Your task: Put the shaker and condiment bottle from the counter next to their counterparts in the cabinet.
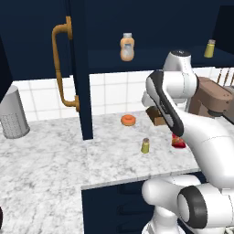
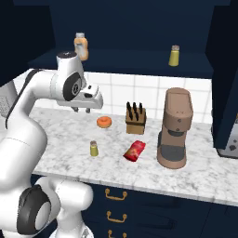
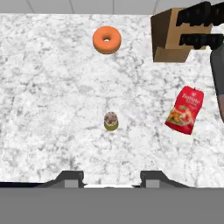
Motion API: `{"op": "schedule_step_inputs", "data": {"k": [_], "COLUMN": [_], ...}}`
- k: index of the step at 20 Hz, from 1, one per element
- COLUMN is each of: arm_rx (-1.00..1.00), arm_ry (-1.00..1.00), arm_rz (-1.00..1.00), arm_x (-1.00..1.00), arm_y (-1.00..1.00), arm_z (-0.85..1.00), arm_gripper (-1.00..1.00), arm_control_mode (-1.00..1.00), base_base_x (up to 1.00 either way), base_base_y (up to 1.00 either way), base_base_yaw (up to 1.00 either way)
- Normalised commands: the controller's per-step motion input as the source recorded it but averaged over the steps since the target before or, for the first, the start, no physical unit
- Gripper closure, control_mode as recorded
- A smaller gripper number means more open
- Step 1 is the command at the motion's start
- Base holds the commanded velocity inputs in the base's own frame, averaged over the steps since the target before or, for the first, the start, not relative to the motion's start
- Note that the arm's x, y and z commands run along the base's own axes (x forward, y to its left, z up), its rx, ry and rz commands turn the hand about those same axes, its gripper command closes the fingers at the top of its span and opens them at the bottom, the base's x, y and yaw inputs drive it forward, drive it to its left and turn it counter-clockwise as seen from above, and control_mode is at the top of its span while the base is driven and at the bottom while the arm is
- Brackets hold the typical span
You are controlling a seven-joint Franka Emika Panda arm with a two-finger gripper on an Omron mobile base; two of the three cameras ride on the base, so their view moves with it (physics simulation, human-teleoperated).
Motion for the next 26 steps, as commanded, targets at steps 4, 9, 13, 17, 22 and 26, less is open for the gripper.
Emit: {"op": "schedule_step_inputs", "data": {"k": [4, 9, 13, 17, 22, 26], "arm_rx": [-0.11, -0.32, -0.18, -0.17, -0.06, -0.06], "arm_ry": [-0.11, -0.32, -0.4, -0.3, -0.31, -0.31], "arm_rz": [-0.17, -0.47, -0.48, -0.16, 0.0, -0.01], "arm_x": [0.0, -0.11, -0.03, 0.04, 0.14, 0.18], "arm_y": [0.0, 0.0, 0.0, 0.23, 0.48, 0.51], "arm_z": [-0.03, -0.24, -0.46, -0.33, -0.35, -0.6], "arm_gripper": [-1.0, -1.0, -1.0, -1.0, -1.0, -1.0], "arm_control_mode": [-1.0, -1.0, -1.0, -1.0, -1.0, -1.0], "base_base_x": [0.0, 0.0, 0.0, 0.0, 0.0, 0.0], "base_base_y": [0.0, 0.0, 0.0, 0.0, 0.0, 0.0], "base_base_yaw": [0.0, 0.0, 0.0, 0.0, 0.0, 0.0]}}
